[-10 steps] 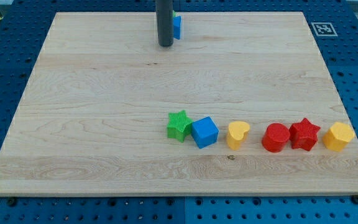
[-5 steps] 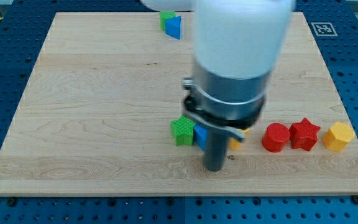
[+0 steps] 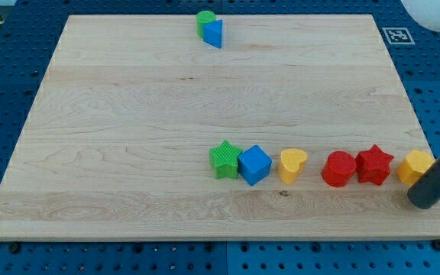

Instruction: Slightly push the red circle upwards

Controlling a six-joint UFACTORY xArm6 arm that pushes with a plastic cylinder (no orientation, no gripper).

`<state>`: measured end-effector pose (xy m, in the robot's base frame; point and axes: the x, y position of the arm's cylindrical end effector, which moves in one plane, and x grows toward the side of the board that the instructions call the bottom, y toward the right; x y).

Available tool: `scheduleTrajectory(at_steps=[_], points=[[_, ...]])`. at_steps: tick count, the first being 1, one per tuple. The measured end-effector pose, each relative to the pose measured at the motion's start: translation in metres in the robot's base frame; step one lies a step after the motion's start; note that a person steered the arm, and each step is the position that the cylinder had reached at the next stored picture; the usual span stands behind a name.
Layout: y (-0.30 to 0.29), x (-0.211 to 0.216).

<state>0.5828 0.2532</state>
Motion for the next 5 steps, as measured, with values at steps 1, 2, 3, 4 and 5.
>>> scheduleTrajectory(at_steps=[1, 2, 3, 4, 5], points=[[-0.021, 0.003], [-0.067, 0.003], [-0.100, 0.003], [-0.111, 0.002], [-0.092, 0.002]])
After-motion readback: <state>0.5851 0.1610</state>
